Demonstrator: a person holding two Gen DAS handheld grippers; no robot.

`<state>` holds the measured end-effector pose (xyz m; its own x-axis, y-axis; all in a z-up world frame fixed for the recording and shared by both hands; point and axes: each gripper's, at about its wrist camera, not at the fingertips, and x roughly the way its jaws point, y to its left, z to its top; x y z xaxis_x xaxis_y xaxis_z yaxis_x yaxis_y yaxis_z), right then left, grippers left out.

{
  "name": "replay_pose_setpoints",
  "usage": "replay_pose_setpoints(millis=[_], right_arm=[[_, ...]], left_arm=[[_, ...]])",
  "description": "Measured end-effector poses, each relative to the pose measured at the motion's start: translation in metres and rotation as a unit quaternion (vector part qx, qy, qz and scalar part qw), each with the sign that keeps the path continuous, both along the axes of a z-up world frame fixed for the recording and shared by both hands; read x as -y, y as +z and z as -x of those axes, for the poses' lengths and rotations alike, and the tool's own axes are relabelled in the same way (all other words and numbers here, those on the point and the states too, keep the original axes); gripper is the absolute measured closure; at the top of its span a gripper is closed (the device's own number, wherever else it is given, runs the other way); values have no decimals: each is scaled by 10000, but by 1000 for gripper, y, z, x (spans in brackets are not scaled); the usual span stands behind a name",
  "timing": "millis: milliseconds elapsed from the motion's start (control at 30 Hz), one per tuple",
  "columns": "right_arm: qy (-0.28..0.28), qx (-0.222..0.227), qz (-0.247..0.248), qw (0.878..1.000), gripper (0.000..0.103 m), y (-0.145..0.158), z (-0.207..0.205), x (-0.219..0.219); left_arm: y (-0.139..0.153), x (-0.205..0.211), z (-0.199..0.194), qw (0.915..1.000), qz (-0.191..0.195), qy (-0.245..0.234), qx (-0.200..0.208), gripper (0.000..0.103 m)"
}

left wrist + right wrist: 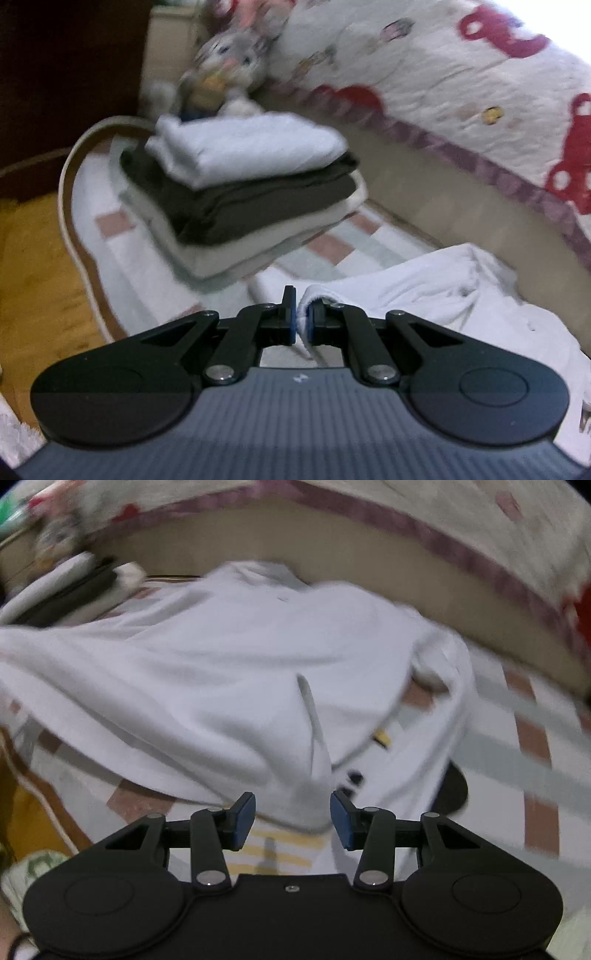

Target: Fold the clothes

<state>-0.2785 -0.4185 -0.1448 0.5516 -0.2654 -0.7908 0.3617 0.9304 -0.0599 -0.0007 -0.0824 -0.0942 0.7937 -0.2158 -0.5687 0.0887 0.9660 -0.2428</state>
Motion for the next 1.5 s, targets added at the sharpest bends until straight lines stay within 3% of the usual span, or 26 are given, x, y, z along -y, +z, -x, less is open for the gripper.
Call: replay_pose_setpoints(millis=[33,167,233,300,367,400,433,567,667,800,867,933,1100,1267,1367,1467,1500], right_arm=[[149,-127,211,9996,44,-4,-5,-6],[247,-821,446,9953,43,-29,-23,-6],[89,-969,379,9945,43,-38,-29,4],[-139,-675,46,9976,43,-39,-30,15],[-375,-328,-318,9982,60,-39,-30,26],[-425,-172,-636,9969,94,-32,-26,27],[-456,-20,-987,9941,95,-24,-22,27],[-573,585,-2373,9680,95,9,-3,27],[-618,981,-3303,9367,95,34,13,24],[-578,1378,-3809,9125,95,67,39,8],[-631,1561,-4006,9006,95,77,53,1],[-620,1675,-3924,9023,95,87,69,-7],[-913,1745,-3180,9274,95,106,113,-10],[-1072,1687,-2987,9332,96,105,134,-6],[-1103,1624,-2972,9344,96,103,141,-5],[-1134,1560,-2957,9356,95,100,149,-4],[-1144,1539,-2952,9360,95,99,151,-3]], left_arm=[[-3,-1,-2,10000,-1,22,-64,97],[-10,1,-6,9999,-15,28,-154,97],[-9,2,-6,9999,-4,-2,-107,97],[-9,4,-6,10000,-1,-31,-77,97],[-10,4,-7,9999,4,-46,-107,97],[-11,4,-8,9999,6,-53,-125,97],[-11,4,-9,9999,17,-62,-141,97],[-13,4,-16,9985,-126,-279,-445,97],[-26,11,-24,9900,-862,-382,-1048,97],[-37,-1,-28,9853,-528,-423,-1571,97],[-25,-11,-22,9869,-354,-494,-1494,97],[-10,-21,-14,9892,-226,-570,-1335,97],[28,-53,22,9926,-281,-848,-822,97],[31,-67,42,9835,-473,-1310,-1154,97],[30,-66,54,9789,-815,-1442,-1196,97],[24,-58,60,9723,-1440,-1433,-1153,97],[16,-52,58,9660,-1740,-1413,-1291,96]])
